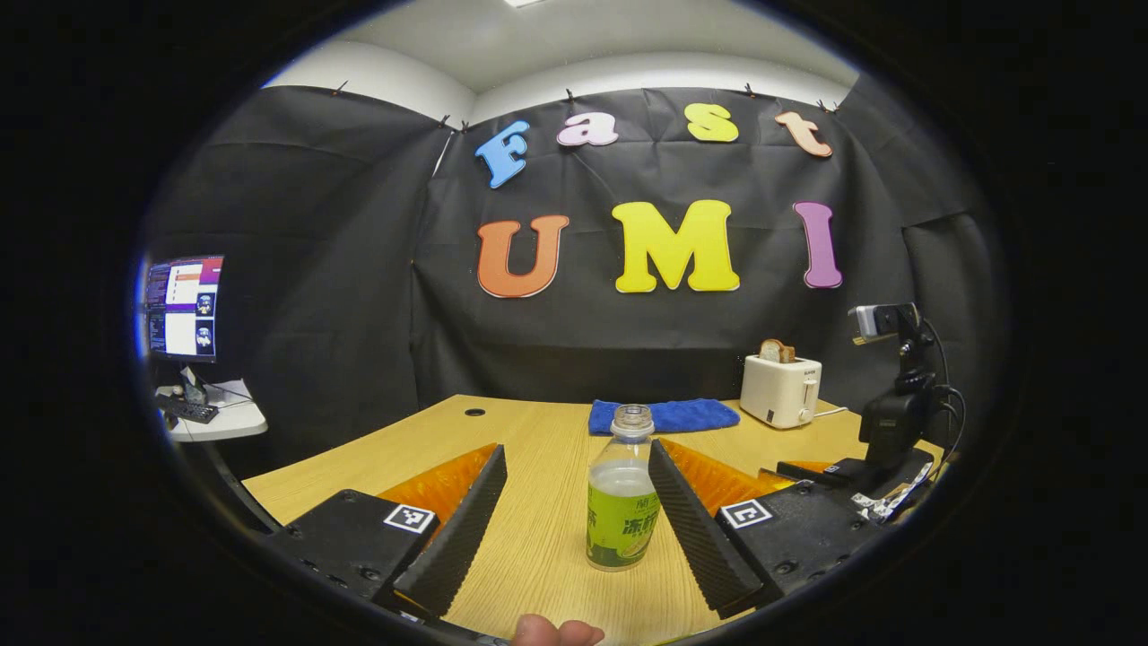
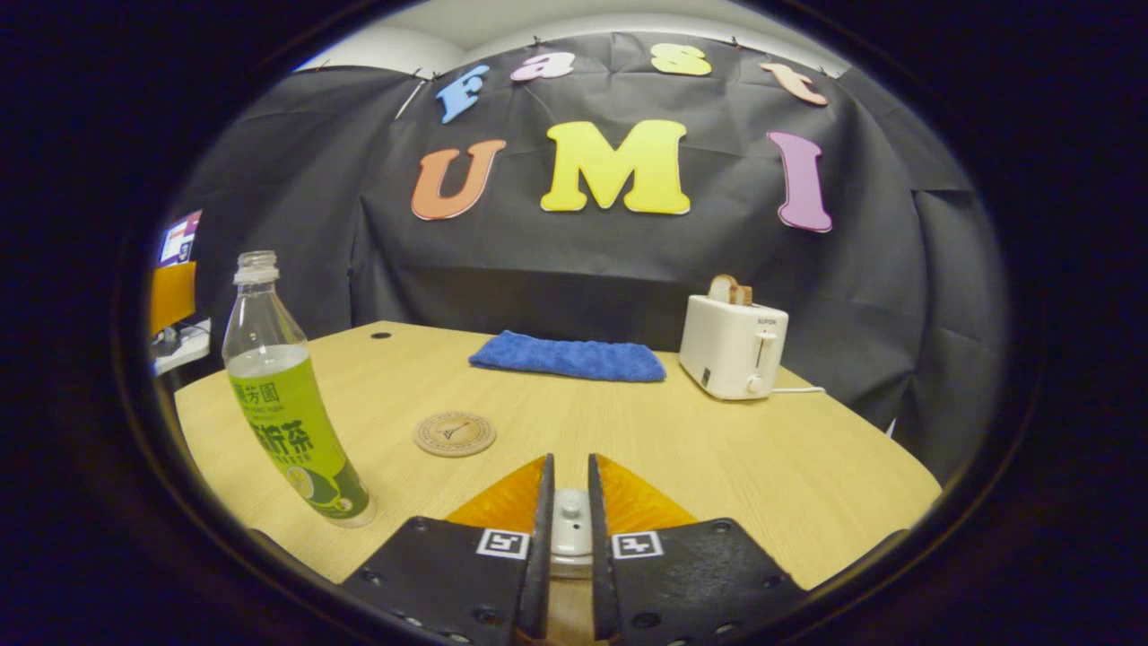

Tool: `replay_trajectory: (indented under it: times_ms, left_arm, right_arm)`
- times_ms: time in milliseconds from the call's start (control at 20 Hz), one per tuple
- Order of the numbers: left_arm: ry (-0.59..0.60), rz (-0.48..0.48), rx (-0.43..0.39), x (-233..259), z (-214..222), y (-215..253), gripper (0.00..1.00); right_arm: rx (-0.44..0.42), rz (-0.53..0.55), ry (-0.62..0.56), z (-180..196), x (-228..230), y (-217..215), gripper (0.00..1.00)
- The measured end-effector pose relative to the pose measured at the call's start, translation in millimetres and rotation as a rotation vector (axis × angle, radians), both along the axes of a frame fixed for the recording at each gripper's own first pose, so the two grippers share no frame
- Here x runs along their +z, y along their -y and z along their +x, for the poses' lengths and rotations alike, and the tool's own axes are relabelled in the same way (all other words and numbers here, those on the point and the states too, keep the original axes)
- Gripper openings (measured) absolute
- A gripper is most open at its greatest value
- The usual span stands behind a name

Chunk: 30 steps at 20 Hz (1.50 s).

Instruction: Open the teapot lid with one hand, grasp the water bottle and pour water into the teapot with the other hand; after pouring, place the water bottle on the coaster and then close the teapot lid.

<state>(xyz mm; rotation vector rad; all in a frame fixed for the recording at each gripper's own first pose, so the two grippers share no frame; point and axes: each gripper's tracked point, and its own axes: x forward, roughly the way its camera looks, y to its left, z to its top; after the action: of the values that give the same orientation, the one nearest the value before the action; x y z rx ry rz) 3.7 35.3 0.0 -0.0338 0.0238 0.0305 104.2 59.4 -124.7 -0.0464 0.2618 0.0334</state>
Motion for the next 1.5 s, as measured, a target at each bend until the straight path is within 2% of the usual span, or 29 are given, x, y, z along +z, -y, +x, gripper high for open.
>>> replay_trajectory:
  times_ms: [100,200,300,700,1150,1500]
  left_arm:
    - [-0.004,-0.003,-0.002,-1,1,1,0.99]
    - [-0.008,0.001,-0.003,-3,2,1,0.97]
    - [-0.011,0.004,-0.005,-5,2,2,1.00]
    - [-0.038,-0.009,-0.017,-20,4,9,1.00]
    - [-0.167,-0.048,-0.102,-72,3,36,1.00]
    - [-0.237,-0.050,-0.105,-105,28,39,1.00]
  right_arm:
    - [0.004,-0.004,-0.004,1,-1,-2,0.13]
    - [0.010,-0.011,0.002,7,2,-1,0.01]
    - [0.018,-0.030,0.007,0,0,-2,0.00]
    - [0.051,0.034,0.058,-3,23,-2,0.00]
    - [0.055,0.042,0.105,-27,63,14,0.00]
    - [0.045,0.032,0.137,-43,82,26,0.00]
